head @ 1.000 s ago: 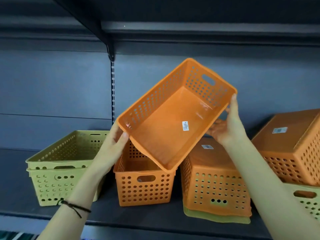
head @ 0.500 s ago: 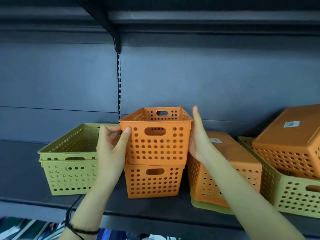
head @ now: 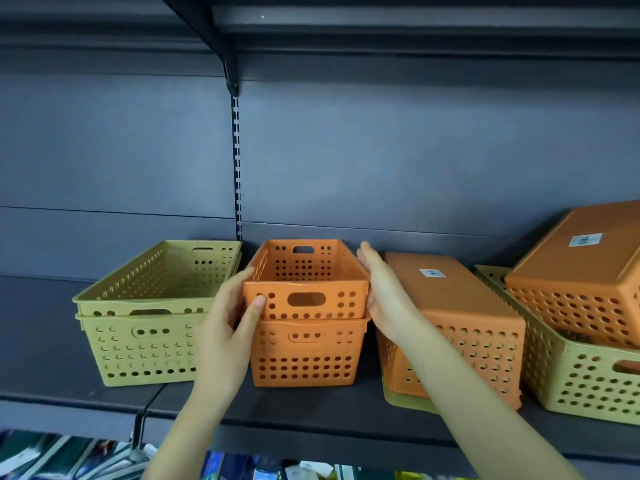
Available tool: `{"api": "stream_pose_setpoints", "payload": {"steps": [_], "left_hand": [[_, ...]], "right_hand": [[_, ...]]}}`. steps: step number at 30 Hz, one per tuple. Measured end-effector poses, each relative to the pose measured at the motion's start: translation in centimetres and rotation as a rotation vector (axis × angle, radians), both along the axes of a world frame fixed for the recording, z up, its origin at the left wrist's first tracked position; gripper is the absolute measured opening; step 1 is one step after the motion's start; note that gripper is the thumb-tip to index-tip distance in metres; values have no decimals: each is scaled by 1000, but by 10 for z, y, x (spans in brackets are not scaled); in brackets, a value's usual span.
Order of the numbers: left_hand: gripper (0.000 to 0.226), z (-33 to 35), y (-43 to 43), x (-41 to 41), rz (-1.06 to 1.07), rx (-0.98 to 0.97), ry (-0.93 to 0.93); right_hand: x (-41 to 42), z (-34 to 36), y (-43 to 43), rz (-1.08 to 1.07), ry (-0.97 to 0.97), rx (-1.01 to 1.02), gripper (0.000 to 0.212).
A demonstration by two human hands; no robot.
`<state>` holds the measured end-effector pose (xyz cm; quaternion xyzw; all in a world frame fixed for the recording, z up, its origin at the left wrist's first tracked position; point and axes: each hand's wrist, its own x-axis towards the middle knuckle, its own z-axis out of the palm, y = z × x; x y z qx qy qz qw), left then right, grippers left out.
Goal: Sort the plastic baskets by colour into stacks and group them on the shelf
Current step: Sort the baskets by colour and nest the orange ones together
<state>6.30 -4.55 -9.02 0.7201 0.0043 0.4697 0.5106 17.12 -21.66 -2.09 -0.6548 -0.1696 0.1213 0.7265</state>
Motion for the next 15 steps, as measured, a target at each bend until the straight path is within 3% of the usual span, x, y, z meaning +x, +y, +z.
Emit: {"api": "stream_pose_setpoints", "payload": {"steps": [4, 7, 10, 15], "left_hand": [[28, -15, 2, -2, 113, 59, 80], [41, -18, 3, -7, 176, 170, 138], [51, -15, 5, -10, 228, 268, 203], [51, 0, 1, -16, 245, 427, 257]], "right_hand": [[-9, -17, -2, -121, -128, -257, 65], [-11, -24, 1, -145, -183, -292, 67], [-12, -22, 2, -181, -251, -293, 63], [-23, -18, -14, -210, -562, -365, 40]]}}
